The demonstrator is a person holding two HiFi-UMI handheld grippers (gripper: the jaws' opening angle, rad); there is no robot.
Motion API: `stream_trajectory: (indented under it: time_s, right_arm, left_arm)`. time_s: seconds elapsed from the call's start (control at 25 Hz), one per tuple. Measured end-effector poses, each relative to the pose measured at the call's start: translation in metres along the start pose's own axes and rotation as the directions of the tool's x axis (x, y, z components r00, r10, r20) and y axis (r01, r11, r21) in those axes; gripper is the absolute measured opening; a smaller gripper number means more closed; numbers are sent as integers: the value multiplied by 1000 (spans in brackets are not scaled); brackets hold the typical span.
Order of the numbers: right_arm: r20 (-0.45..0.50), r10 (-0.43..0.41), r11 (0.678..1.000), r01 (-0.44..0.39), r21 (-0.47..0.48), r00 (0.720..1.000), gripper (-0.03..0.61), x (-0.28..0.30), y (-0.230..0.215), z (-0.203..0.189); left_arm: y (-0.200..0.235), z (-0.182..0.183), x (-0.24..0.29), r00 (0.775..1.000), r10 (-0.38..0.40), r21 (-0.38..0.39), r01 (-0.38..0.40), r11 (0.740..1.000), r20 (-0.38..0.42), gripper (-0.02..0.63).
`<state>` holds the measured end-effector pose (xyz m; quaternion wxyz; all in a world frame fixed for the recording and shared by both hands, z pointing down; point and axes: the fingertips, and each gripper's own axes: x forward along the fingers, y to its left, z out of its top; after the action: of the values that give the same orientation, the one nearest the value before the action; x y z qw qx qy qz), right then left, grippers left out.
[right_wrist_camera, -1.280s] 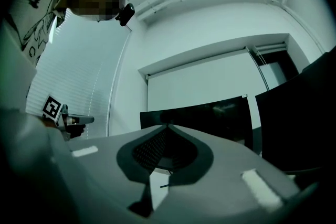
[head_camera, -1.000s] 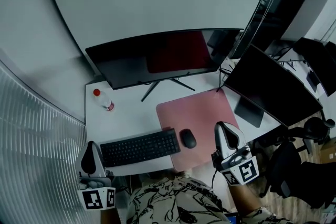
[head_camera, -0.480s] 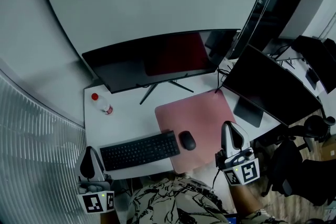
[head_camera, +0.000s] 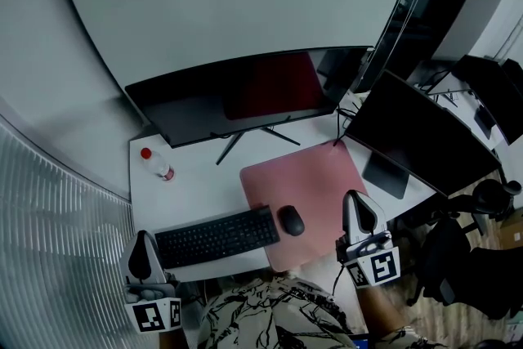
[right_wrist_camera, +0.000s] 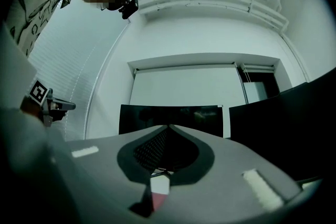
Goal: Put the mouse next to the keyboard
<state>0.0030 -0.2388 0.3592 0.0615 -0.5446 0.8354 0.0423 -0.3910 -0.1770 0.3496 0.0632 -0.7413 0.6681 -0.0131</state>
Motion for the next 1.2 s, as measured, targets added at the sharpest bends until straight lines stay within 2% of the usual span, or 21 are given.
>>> stream_trajectory:
  time_s: [0.72, 1.2]
  right_arm:
    - [-16, 25, 1000, -25, 3, 1000, -3, 6, 9, -1]
    - [-12, 39, 999, -39, 14, 999, -3, 7, 15, 2]
  left_arm:
    - [-5, -2, 6, 1000, 1, -43, -1, 999, 0, -5]
    - [-5, -4, 2, 1000, 2, -40, -2, 999, -11, -5]
